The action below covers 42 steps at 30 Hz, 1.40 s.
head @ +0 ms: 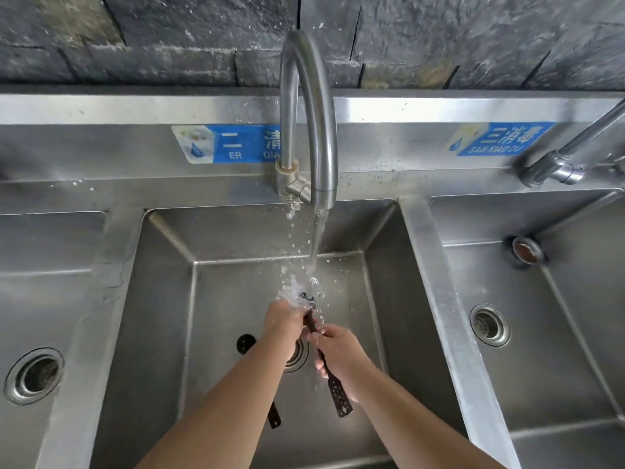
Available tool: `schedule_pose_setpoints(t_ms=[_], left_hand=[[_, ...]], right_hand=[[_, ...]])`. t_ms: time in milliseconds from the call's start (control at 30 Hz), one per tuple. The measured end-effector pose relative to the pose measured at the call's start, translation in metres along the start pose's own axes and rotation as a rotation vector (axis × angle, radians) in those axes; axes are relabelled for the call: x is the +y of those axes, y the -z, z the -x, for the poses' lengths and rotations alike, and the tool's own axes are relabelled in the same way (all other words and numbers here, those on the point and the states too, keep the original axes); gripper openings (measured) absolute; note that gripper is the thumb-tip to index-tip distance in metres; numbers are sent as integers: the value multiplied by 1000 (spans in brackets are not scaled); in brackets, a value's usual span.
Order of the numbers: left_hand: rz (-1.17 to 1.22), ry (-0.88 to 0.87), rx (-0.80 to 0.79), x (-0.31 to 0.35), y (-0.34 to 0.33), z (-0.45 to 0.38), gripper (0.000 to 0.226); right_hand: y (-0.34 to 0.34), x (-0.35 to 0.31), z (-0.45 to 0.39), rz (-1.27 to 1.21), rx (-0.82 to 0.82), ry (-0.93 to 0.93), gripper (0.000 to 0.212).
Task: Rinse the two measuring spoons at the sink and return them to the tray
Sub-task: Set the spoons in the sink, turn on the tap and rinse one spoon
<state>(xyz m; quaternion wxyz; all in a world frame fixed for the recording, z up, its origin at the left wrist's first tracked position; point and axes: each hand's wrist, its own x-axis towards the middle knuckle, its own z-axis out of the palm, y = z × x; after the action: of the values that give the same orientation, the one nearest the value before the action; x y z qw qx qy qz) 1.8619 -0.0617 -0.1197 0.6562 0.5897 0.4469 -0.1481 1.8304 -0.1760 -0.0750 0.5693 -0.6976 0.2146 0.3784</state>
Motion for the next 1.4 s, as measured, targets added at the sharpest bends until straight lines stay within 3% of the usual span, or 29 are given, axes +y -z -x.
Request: schedule_pose_setpoints(t_ms=[100,200,267,333,400,600,767,867,967,1133,1400], left_hand=[[-273,23,51,6,1,-6,23],[-472,-156,56,11,4,-3,24],[-506,-175,49,11,5,-3,26],[-360,-134,9,12,3,-4,20],[-50,-45,-91,16,-1,0,10],[417,36,-339,30,0,11,38],[408,-76,-466,39,6,25,29],[192,-252,-423,47,8,32,21],[-52,-299,-262,53,9,35,30],[405,-159,-525,62,14,50,10],[420,-164,-439,83,33,52,37]], right_hand=[[2,1,3,-4,-9,-7,27],[2,-1,3,57,10,8,24],[1,-4,3,85,26,39,23],[0,-7,3,52,14,59,28],[-1,-10,3,31,-4,58,28],[5,-15,4,-225,-127,-15,23],[16,-21,0,-438,-270,-155,28],[16,-26,-1,-257,-227,-57,19],[11,-33,-1,-45,-151,17,23],[13,-41,2,-219,-275,10,27],[0,-85,-3,-195,-416,0,36]])
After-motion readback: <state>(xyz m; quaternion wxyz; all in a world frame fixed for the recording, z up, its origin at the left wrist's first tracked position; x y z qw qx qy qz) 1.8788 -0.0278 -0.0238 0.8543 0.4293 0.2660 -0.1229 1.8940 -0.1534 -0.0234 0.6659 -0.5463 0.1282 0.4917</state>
